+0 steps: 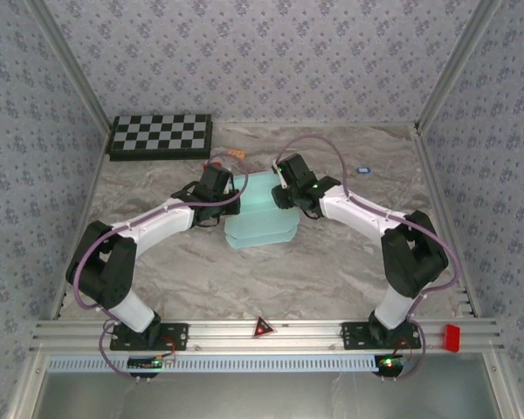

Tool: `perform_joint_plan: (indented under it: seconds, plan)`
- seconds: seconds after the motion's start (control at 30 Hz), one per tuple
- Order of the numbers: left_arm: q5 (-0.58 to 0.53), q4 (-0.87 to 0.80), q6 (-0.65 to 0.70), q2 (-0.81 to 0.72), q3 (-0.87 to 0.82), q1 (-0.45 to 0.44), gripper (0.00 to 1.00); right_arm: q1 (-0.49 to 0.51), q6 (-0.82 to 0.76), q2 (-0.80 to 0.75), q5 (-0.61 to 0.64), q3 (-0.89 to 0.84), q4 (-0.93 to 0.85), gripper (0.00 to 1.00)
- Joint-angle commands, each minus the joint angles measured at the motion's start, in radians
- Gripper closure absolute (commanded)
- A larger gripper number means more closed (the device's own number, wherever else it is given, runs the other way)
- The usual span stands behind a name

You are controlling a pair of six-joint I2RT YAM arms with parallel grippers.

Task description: Fold the paper box

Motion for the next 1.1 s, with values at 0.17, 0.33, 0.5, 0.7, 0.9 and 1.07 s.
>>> perform_joint_plan:
  seconds: [0.17,0.33,0.5,0.7,0.9,1.07]
  plan:
    - [0.024,-0.006,0.005,-0.011,0.031,-0.004,1.0,0.02,-0.013,0.044,0.136,0.058,-0.075,0.66]
    - [0.026,-0.007,0.004,-0.004,0.036,-0.005,1.0,0.032,-0.013,0.071,0.181,0.084,-0.115,0.66]
    - [0.024,-0.009,0.004,-0.003,0.037,-0.005,1.0,0.041,-0.008,0.094,0.216,0.106,-0.147,0.67]
    - [0.018,-0.012,0.004,-0.004,0.037,-0.004,1.0,0.049,-0.005,0.122,0.244,0.132,-0.186,0.68]
    - [0.016,-0.015,0.003,0.0,0.039,-0.005,1.0,0.055,0.001,0.136,0.287,0.144,-0.211,0.7]
    - [0.015,-0.016,0.0,0.003,0.038,-0.004,1.0,0.059,0.007,0.145,0.334,0.151,-0.23,0.72]
